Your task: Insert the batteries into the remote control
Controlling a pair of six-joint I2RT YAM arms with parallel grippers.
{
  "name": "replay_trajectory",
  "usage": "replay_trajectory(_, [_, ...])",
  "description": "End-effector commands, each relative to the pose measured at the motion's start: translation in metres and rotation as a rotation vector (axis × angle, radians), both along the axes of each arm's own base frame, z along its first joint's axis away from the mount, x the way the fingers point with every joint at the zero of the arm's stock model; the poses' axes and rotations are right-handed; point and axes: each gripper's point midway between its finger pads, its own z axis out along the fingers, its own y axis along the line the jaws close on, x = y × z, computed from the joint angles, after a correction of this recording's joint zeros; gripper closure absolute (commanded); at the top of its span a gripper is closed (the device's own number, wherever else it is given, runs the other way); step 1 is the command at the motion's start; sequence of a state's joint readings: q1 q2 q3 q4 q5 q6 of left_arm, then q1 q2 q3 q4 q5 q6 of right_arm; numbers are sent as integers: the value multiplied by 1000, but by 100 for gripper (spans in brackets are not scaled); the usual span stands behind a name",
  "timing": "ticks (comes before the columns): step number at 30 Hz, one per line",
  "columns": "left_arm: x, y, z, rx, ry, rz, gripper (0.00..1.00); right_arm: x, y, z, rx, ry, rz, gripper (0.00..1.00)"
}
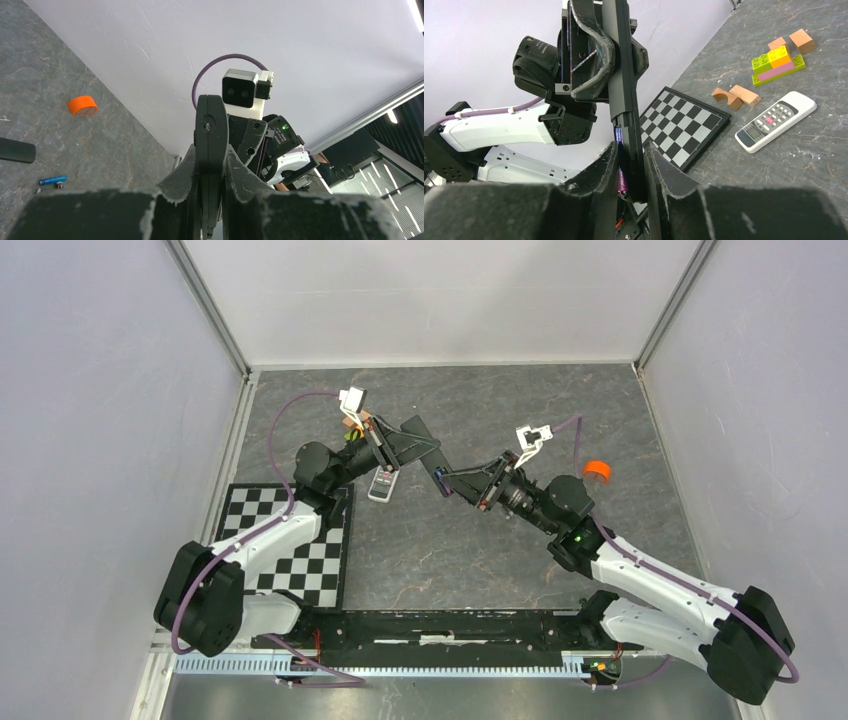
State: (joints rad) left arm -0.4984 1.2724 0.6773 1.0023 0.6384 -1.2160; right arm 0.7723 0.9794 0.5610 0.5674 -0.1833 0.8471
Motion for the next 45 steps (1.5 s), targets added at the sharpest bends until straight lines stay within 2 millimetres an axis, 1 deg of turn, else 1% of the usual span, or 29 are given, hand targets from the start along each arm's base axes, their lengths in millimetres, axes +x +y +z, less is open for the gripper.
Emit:
replay_trajectory(1, [-23,7,38,-83,-122,-40,98,10,0,-22,-76,61,-36,73])
replay_trajectory(3, [-22,7,38,-83,-123,-38,98,10,1,-22,-79,53,-31,71])
replay_trajectory(4, [-22,6,37,-79,-123,-38,98,9,1,-20,-79,42,-27,69])
replay_trajectory(7, [-17,5,28,-44,-119,-15,98,8,1,-11,-91,-13,-13,56])
replay_trajectory(9, [-10,5,15,5,-118,18,98,6,-1,-3,-97,-56,-4,45])
replay_trajectory(10, [-5,6,5,42,-106,41,98,6,-3,2,-97,-81,-6,40])
replay_trajectory(13, [10,9,-26,168,-99,119,98,3,-11,14,-106,-150,-11,30])
replay_trajectory(14, [14,12,-35,206,-98,143,98,2,-14,15,-114,-167,-17,27])
replay_trajectory(16, [19,16,-46,240,-96,165,98,3,-21,16,-135,-188,-44,23])
replay_trajectory(18, [23,21,-54,260,-94,179,98,6,-29,11,-172,-193,-78,22])
replay_trajectory(20, [27,27,-61,287,-87,204,98,14,-40,2,-224,-178,-139,21])
replay_trajectory(23, [32,34,-73,342,-72,253,98,34,-63,-25,-361,-100,-278,23])
replay_trajectory(25, [35,39,-79,369,-59,288,98,52,-91,-52,-483,5,-438,29])
replay_trajectory(26, [35,41,-83,381,-49,301,98,57,-105,-71,-555,71,-497,32])
replay_trajectory(27, [35,43,-83,387,-47,309,98,60,-119,-83,-611,122,-561,36])
replay_trajectory(28, [34,44,-84,391,-50,308,98,64,-129,-96,-666,161,-605,39])
replay_trajectory(30, [32,45,-85,397,-69,310,98,66,-144,-121,-766,222,-652,42])
replay_trajectory(32, [29,45,-84,396,-99,305,98,68,-148,-145,-845,254,-633,44])
replay_trajectory(35, [25,41,-81,389,-127,270,98,75,-145,-169,-906,279,-548,45])
replay_trajectory(37, [21,36,-80,380,-154,232,98,80,-145,-184,-929,305,-487,49])
replay_trajectory(39, [17,33,-80,367,-174,197,98,86,-145,-193,-936,312,-430,55])
replay_trajectory(41, [13,30,-76,344,-184,173,98,92,-146,-200,-987,310,-396,59])
replay_trajectory(45, [11,27,-68,319,-202,151,98,97,-138,-211,-1068,306,-300,61])
